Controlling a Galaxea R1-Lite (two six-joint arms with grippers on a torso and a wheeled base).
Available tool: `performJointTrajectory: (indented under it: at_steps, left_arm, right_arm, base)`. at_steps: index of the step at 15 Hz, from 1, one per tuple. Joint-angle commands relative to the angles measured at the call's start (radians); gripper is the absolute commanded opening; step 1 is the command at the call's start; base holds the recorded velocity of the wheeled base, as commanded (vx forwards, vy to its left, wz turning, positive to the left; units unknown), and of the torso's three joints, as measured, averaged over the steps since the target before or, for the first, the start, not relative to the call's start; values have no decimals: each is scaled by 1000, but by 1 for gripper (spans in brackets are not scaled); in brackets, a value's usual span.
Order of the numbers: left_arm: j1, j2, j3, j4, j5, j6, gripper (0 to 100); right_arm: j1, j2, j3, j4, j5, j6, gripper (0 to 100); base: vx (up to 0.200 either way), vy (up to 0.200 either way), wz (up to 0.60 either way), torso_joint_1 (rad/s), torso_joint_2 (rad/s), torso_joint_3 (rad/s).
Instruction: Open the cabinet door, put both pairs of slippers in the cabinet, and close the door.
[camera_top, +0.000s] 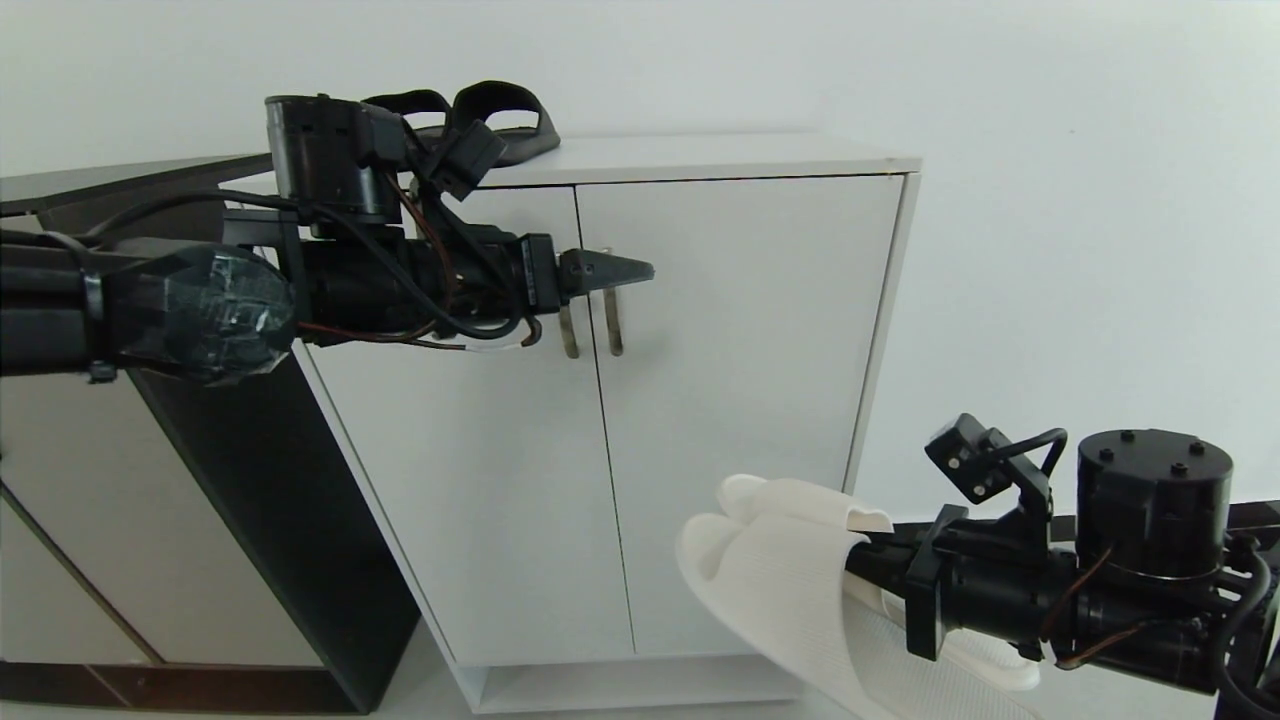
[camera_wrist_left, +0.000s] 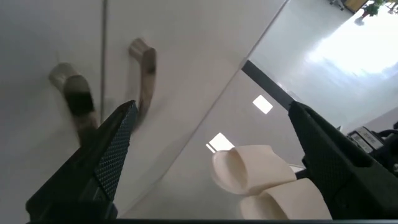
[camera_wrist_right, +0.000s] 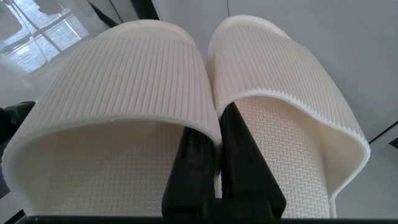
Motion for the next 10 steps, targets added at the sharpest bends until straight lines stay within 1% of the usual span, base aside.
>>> performJointTrajectory:
  at_steps: [1,8,10]
  left_arm:
    - [18,55,-29,-2,2,0,100]
    - [7,133,-75,-2,1,-1,100]
    - [7,144,-85,-2,1,-7,100]
  right_arm:
    - [-1,0,0,-1,4,0,0]
    - [-1,3,0,-1,7,0,0]
    - [-1,5,6,0,7,0,0]
  base:
    - [0,0,0,0,0,0]
    - [0,0,0,0,0,0]
    - [0,0,0,0,0,0]
